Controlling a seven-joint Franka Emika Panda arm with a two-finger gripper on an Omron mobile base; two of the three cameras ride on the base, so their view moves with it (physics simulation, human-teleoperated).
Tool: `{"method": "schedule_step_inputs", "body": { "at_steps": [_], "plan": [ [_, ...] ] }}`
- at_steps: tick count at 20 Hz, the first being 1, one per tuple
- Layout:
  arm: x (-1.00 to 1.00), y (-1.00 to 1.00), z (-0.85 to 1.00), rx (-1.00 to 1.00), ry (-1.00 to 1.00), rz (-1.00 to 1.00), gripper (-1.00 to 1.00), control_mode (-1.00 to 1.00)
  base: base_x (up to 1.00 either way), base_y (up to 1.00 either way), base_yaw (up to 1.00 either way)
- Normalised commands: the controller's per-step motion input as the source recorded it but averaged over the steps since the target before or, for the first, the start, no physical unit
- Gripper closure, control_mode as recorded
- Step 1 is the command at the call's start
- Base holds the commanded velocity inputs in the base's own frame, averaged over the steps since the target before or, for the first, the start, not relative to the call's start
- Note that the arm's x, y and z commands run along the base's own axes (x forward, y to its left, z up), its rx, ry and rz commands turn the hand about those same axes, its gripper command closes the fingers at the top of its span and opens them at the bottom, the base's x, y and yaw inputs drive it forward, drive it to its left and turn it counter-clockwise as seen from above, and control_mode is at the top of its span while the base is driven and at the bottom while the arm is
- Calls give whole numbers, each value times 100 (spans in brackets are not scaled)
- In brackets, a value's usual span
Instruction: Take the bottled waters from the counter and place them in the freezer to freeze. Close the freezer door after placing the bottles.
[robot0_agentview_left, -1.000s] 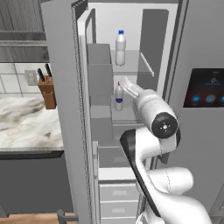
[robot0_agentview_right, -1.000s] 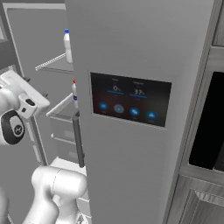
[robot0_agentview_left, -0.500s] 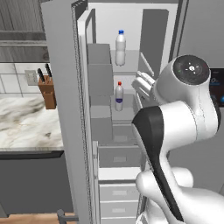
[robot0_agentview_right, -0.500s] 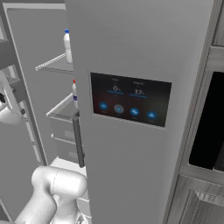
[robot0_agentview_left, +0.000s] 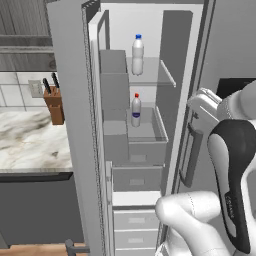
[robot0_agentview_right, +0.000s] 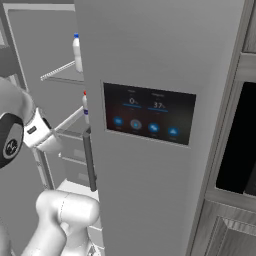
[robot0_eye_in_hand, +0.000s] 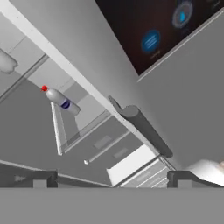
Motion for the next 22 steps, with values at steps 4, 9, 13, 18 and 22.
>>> {"method": "schedule_step_inputs", "body": {
  "at_steps": [4, 9, 13, 18, 22],
  "plan": [
    [-25, 18, -9, 0, 4, 0, -100, -100, 0, 0, 0],
    [0, 0, 0, 0, 0, 0, -100, 100, -95, 59, 0],
    [0, 0, 0, 0, 0, 0, -100, 100, -100, 54, -7],
    [0, 0, 0, 0, 0, 0, -100, 100, -90, 27, -25],
    [0, 0, 0, 0, 0, 0, -100, 100, -47, 14, -30]
  ]
}}
